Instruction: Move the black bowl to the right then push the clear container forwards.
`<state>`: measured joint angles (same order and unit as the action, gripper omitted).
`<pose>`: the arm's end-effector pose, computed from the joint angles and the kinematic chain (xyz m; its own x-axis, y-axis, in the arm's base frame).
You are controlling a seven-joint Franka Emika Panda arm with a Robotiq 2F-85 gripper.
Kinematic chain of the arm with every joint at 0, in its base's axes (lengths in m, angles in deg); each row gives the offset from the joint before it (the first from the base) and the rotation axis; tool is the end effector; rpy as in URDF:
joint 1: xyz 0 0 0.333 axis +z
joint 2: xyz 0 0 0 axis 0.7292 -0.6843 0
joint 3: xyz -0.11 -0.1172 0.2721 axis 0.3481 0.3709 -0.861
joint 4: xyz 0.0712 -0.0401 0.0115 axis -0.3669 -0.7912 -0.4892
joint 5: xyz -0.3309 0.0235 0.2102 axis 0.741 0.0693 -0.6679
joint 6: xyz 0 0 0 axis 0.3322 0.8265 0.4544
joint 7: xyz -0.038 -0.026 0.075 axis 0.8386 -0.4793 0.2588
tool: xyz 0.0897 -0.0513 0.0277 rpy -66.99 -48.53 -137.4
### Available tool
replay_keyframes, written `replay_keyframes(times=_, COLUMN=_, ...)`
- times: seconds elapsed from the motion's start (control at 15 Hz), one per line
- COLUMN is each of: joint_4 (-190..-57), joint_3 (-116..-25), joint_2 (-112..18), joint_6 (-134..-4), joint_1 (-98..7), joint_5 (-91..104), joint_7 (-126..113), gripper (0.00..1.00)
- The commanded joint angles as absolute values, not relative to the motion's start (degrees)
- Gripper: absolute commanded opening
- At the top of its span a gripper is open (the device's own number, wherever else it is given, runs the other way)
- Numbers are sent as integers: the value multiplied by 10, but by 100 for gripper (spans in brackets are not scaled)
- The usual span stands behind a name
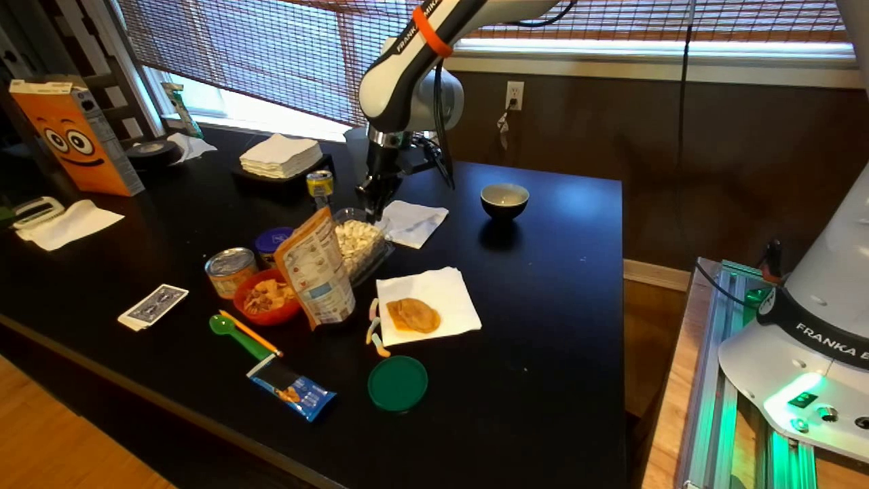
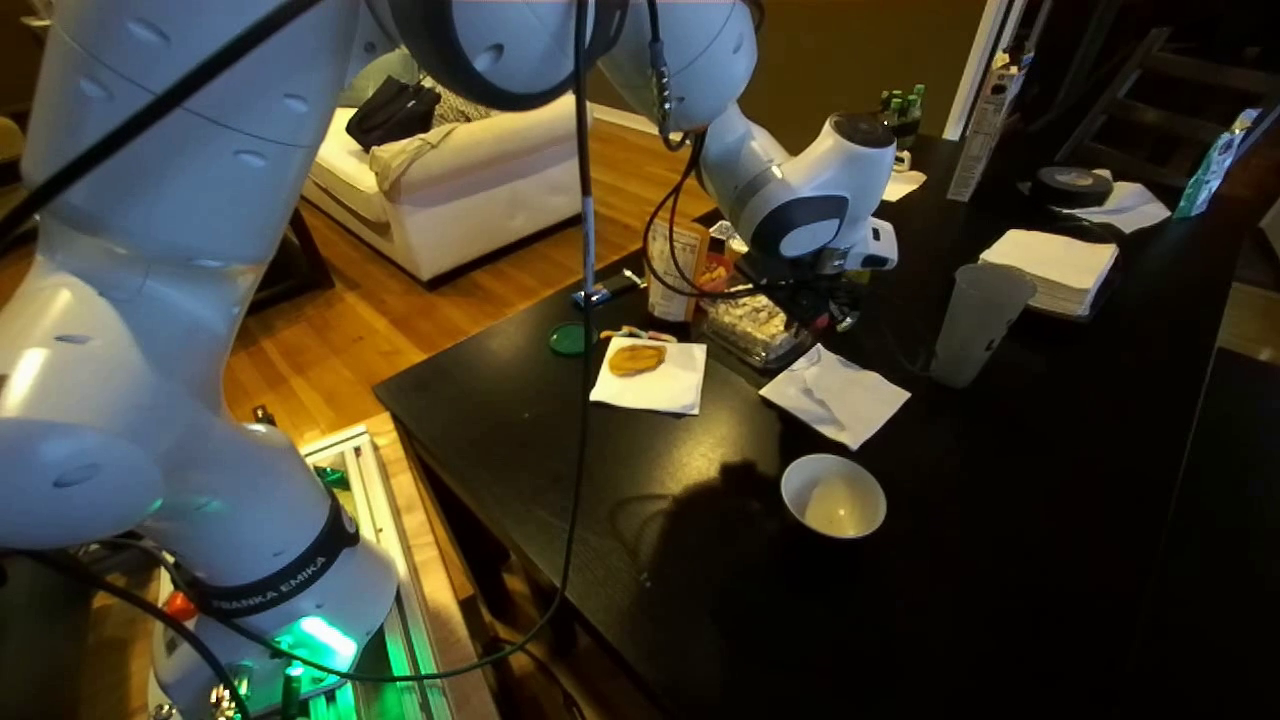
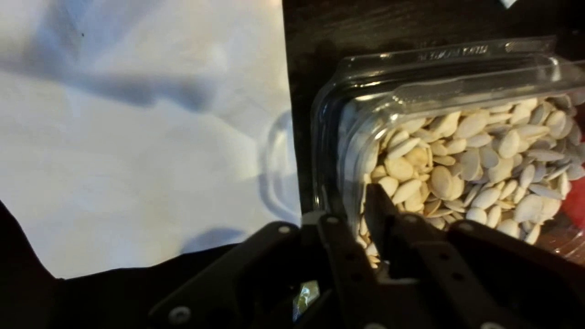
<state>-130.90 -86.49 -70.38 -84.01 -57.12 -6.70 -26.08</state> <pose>0.6823 0.0060 0.2001 0.9761 0.0682 0.2063 0.1109 -0.9729 -0.2029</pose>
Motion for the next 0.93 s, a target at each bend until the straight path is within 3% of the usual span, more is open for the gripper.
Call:
replay_keyframes(times=0.0, joint_4=-1304, joint_3=-871, joint_2=-707, joint_6=-820, joint_1=-579, joint_5=-86, joint_7=-283, gripper=3)
replay_keyframes(times=0.87, joint_4=-1378, joint_3=-866, joint_2=-669, joint_6=-840, joint_1=-608, joint_5=-119, joint_7=-283, gripper=1)
